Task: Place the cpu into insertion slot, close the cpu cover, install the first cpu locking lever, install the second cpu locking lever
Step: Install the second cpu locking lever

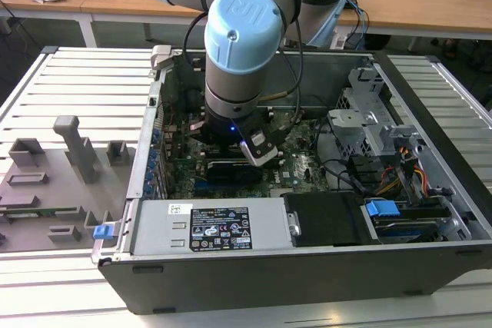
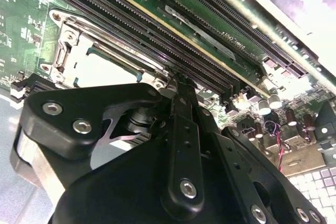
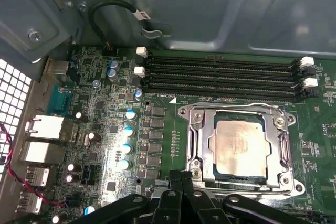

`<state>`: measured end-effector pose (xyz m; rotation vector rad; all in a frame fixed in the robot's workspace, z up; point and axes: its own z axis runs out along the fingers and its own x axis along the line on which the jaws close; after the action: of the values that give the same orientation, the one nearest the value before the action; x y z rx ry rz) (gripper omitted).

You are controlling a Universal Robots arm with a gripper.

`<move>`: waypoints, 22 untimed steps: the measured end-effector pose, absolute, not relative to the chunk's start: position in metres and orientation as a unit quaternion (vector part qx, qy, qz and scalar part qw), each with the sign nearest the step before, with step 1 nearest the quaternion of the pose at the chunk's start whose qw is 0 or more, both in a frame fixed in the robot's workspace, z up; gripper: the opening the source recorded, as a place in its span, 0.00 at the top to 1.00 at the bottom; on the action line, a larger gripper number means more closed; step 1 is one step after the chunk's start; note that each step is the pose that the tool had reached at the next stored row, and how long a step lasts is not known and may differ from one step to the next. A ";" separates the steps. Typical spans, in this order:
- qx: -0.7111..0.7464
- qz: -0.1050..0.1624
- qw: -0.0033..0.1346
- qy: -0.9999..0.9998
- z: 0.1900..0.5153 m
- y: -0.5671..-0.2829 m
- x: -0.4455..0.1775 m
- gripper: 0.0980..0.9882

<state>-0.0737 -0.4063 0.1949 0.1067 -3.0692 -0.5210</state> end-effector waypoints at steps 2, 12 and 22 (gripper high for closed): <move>0.034 -0.169 0.013 -0.985 0.196 -0.406 -0.074 1.00; 0.034 -0.170 0.013 -0.985 0.198 -0.398 -0.074 1.00; 0.034 -0.170 0.013 -0.985 0.194 -0.398 -0.074 1.00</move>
<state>-0.0743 -0.3985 0.1937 0.1066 -3.0679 -0.5282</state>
